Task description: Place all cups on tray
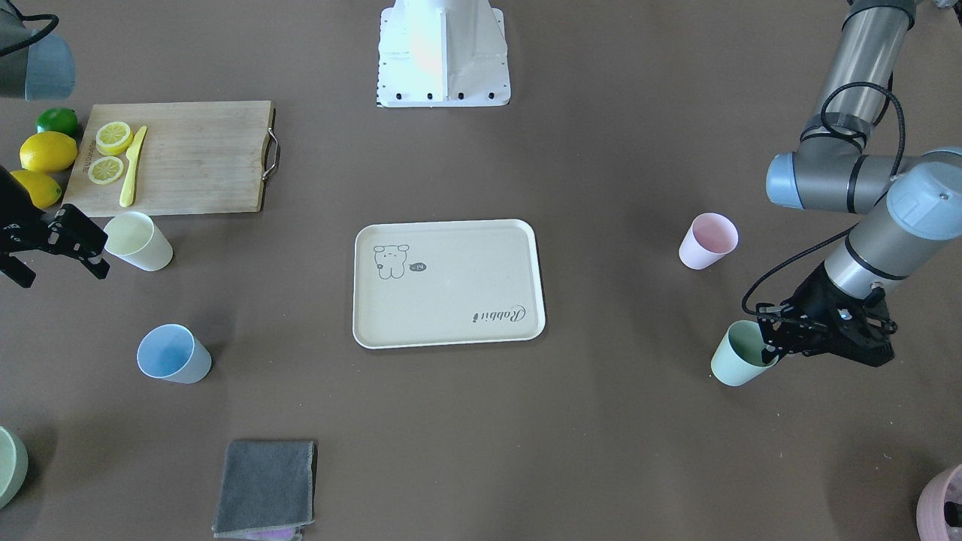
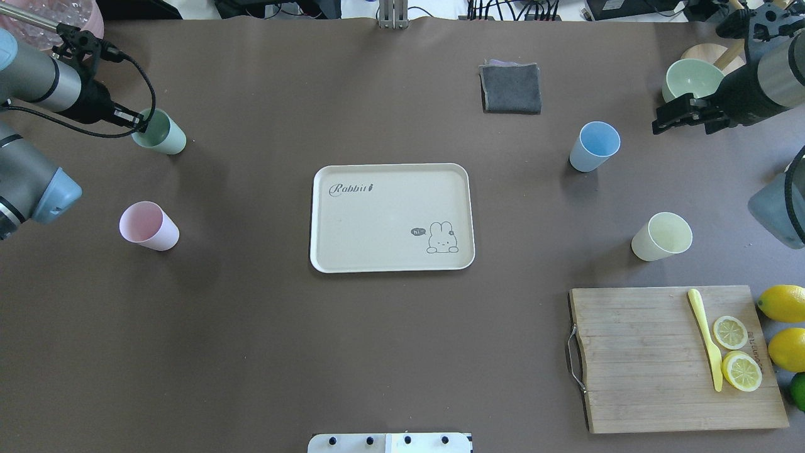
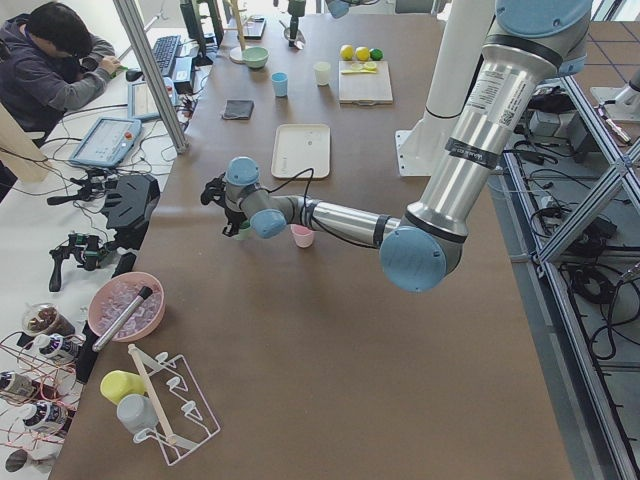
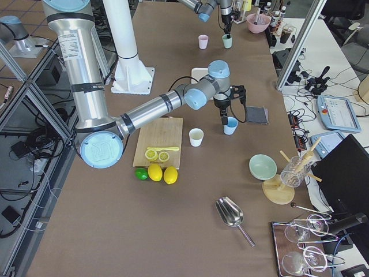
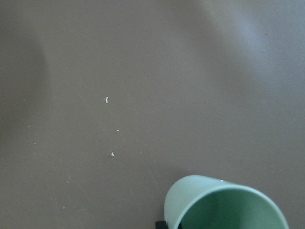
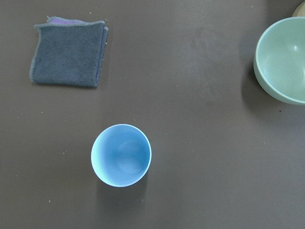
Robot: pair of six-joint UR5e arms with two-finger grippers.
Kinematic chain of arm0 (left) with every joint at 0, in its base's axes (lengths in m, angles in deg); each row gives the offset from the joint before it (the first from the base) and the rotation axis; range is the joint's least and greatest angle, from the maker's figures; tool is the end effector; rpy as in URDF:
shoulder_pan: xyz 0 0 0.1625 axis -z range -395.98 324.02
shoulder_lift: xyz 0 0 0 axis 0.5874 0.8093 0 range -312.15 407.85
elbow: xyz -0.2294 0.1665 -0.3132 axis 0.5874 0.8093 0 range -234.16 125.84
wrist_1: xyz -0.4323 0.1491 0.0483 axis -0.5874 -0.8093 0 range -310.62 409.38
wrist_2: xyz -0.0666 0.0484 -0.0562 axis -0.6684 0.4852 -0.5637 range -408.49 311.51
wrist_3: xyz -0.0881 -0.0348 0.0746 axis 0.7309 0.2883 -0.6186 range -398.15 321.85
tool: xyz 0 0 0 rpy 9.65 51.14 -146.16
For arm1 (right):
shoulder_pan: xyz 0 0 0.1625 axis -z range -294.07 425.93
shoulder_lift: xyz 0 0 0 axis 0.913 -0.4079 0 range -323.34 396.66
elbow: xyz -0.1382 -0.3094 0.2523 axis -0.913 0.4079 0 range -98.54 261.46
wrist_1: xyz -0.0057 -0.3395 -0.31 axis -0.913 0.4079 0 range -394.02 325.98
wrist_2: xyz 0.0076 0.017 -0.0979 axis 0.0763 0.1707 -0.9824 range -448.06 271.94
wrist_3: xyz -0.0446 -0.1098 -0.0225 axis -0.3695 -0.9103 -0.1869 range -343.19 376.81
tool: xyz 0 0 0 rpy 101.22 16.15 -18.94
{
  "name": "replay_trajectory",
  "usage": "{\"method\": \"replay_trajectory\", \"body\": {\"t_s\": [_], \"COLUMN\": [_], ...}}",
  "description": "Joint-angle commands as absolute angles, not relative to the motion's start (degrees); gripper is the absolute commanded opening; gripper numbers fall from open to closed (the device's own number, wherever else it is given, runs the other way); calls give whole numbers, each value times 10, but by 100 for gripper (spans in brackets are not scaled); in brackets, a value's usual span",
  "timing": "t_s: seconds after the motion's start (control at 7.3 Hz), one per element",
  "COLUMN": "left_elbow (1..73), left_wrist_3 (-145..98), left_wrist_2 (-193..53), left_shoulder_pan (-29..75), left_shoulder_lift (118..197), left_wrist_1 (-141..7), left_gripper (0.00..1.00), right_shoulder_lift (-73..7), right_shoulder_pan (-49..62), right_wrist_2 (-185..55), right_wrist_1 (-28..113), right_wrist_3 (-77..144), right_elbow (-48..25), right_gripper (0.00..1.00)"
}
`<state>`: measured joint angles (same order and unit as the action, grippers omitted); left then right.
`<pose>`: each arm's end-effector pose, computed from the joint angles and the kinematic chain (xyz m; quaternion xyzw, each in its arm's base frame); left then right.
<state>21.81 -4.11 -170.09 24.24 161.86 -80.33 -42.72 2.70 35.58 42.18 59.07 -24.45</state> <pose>0.3108 -0.6840 0.4627 0.2126 0.4234 0.0819 0.8768 -0.2165 -0.5767 0.3934 0.1180 -0.4108 0.0222 0.9038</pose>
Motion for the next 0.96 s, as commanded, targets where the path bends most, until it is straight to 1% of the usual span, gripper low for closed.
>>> {"method": "replay_trajectory", "body": {"t_s": [0.0,0.14,0.27,0.41,0.55,0.82], "left_elbow": [262,315,345,343,340,336], "left_wrist_3": [79,113,162,200,220,235], "left_wrist_2": [-1702,-1699,-1694,-1660,-1622,-1615], "left_shoulder_pan": [228,194,160,121,84,56], "left_shoulder_lift": [1667,1672,1684,1707,1719,1726], "left_wrist_1": [-749,-693,-661,-658,-658,-658], "left_gripper": [0,0,0,0,0,0], "right_shoulder_lift": [-428,-429,-427,-423,-398,-348], "right_shoulder_pan": [29,31,34,40,40,37], "right_wrist_2": [355,355,355,354,349,352], "right_wrist_1": [423,423,422,423,431,431], "right_wrist_3": [591,590,589,589,587,584], "right_elbow": [-240,-240,-233,-220,-196,-135], "right_gripper": [100,100,100,99,99,99]}}
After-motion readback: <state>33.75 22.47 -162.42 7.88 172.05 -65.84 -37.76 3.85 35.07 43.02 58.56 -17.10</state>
